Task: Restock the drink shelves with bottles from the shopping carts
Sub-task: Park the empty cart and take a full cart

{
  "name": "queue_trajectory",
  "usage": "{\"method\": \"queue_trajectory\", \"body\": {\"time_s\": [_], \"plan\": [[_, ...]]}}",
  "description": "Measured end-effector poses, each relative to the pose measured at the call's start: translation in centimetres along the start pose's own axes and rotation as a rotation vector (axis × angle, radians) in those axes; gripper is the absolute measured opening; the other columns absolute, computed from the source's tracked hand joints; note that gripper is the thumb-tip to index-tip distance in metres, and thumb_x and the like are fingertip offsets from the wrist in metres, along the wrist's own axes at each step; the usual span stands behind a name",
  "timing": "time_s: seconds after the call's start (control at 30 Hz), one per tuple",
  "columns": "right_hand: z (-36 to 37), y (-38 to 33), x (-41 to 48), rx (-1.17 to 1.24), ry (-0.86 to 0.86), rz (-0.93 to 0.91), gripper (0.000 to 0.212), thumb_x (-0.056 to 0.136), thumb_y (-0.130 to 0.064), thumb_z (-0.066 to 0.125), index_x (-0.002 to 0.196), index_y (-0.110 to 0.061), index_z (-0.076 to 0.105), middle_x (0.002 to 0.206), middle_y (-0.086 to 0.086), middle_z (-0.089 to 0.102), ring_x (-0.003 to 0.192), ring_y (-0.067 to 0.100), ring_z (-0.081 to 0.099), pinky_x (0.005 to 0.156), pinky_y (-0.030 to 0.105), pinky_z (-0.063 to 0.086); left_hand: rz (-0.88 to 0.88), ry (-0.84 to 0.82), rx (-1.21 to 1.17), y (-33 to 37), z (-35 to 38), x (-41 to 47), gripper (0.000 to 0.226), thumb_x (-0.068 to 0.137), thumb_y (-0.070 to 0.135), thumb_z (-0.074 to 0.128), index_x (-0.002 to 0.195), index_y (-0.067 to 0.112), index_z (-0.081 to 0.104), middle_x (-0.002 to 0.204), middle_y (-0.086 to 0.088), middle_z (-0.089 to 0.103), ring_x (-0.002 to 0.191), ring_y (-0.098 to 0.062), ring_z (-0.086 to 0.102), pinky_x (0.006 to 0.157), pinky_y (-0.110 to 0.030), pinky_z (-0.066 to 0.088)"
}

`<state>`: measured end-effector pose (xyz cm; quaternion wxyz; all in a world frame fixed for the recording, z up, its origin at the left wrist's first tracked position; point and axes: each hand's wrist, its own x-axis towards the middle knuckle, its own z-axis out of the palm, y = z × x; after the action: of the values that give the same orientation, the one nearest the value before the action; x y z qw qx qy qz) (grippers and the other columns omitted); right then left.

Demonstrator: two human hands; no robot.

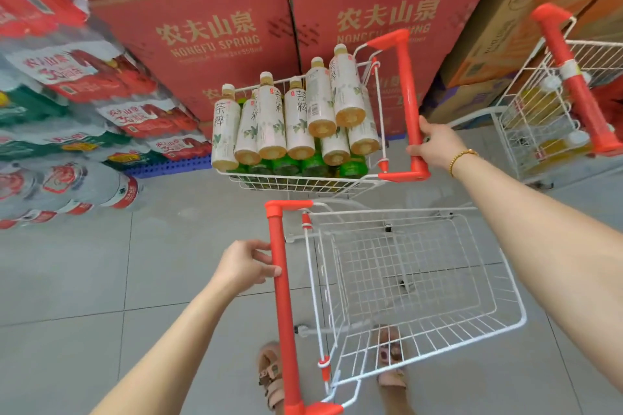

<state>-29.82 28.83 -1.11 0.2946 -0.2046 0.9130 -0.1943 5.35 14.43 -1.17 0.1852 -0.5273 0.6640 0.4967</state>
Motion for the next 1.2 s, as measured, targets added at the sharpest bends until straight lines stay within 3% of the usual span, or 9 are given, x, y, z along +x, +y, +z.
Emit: {"method": "queue_trajectory", "body": {"time_s": [0.23, 0.5, 0.6, 0.7, 0.77, 0.87, 1.0, 1.1, 1.2], "plan": [[5.9, -7.1, -2.1, -0.093, -0.052, -0.076, 0.079, 0.089, -0.024, 0.061, 0.149, -0.008, 0.013, 0.137, 0.015, 0.041, 0.123, 0.030, 0.044, 0.097, 0.032, 0.039, 0.004, -0.016, -0.032, -0.8, -1.7, 0.8, 0.027, 0.074, -0.001, 0.074, 0.099, 0.002, 0.066, 0.075, 0.000, 0.063, 0.069, -0.017, 0.060, 0.070, -0.029, 0.054], [11.8, -14.0, -3.4, 0.083, -0.194, -0.158, 0.078, 0.088, -0.023, 0.060, 0.150, -0.013, 0.014, 0.140, 0.012, 0.041, 0.125, 0.026, 0.044, 0.099, 0.028, 0.037, 0.213, 0.314, -0.107, 3.2, -7.7, 4.6, 0.021, 0.082, 0.023, 0.067, 0.102, 0.016, 0.067, 0.094, -0.003, 0.069, 0.087, -0.019, 0.067, 0.085, -0.038, 0.055], [12.8, -13.2, -5.1, 0.133, -0.375, -0.224, 0.062, 0.092, -0.023, 0.055, 0.147, -0.023, 0.026, 0.146, 0.011, 0.033, 0.127, 0.022, 0.043, 0.103, 0.023, 0.031, 0.098, 0.131, -0.030, 4.8, -7.3, 4.5, 0.037, 0.083, 0.036, 0.067, 0.108, 0.010, 0.063, 0.092, -0.006, 0.065, 0.078, -0.021, 0.062, 0.075, -0.035, 0.056], [14.1, -10.2, -8.8, 0.190, -0.245, -0.183, 0.042, 0.091, -0.018, 0.055, 0.133, -0.017, 0.051, 0.135, 0.012, 0.046, 0.119, 0.022, 0.050, 0.100, 0.021, 0.032, -0.132, -0.237, 0.130, 2.1, -3.7, 1.4, 0.053, 0.079, 0.049, 0.068, 0.111, 0.007, 0.055, 0.099, -0.012, 0.064, 0.079, -0.023, 0.066, 0.063, -0.032, 0.057], [14.8, -7.3, -11.9, 0.210, -0.165, -0.117, 0.033, 0.089, -0.014, 0.057, 0.122, -0.014, 0.061, 0.121, 0.009, 0.057, 0.106, 0.020, 0.057, 0.091, 0.020, 0.037, -0.113, -0.261, 0.139, -0.9, 0.3, -0.6, 0.043, 0.078, 0.036, 0.073, 0.103, 0.006, 0.055, 0.095, -0.011, 0.066, 0.077, -0.022, 0.065, 0.065, -0.033, 0.057], [15.5, -2.0, -16.5, 0.074, -0.203, -0.015, 0.029, 0.089, -0.018, 0.059, 0.117, -0.013, 0.062, 0.117, 0.006, 0.060, 0.096, 0.016, 0.056, 0.089, 0.022, 0.040, -0.045, 0.002, -0.108, -2.8, 4.1, -1.2, 0.020, 0.076, 0.011, 0.073, 0.088, 0.005, 0.059, 0.087, -0.014, 0.069, 0.071, -0.023, 0.063, 0.055, -0.026, 0.048], [16.5, 1.1, -22.2, 0.104, -0.365, 0.098, 0.047, 0.083, -0.045, 0.063, 0.122, -0.020, 0.060, 0.113, -0.002, 0.064, 0.094, 0.008, 0.057, 0.085, 0.018, 0.044, -0.071, 0.062, -0.325, -1.1, 4.2, 0.8, 0.013, 0.077, 0.010, 0.071, 0.082, 0.000, 0.065, 0.074, -0.012, 0.064, 0.060, -0.021, 0.057, 0.050, -0.024, 0.040], [18.3, -1.0, -25.8, 0.134, -0.493, 0.042, 0.085, 0.061, -0.075, 0.058, 0.131, -0.026, 0.052, 0.099, -0.015, 0.059, 0.085, 0.001, 0.054, 0.071, 0.009, 0.039, -0.118, 0.120, -0.382, 0.3, 3.0, 1.9, 0.012, 0.077, 0.009, 0.071, 0.075, 0.004, 0.060, 0.070, -0.010, 0.062, 0.055, -0.021, 0.054, 0.049, -0.025, 0.041], [19.3, -1.9, -26.2, 0.147, -0.442, 0.027, 0.102, 0.054, -0.076, 0.063, 0.140, -0.026, 0.041, 0.123, -0.012, 0.055, 0.102, 0.003, 0.053, 0.081, 0.009, 0.042, -0.153, 0.200, -0.441, 0.4, 2.2, 2.3, 0.014, 0.080, 0.010, 0.069, 0.086, 0.003, 0.059, 0.082, -0.014, 0.063, 0.068, -0.026, 0.057, 0.062, -0.031, 0.046]]}}
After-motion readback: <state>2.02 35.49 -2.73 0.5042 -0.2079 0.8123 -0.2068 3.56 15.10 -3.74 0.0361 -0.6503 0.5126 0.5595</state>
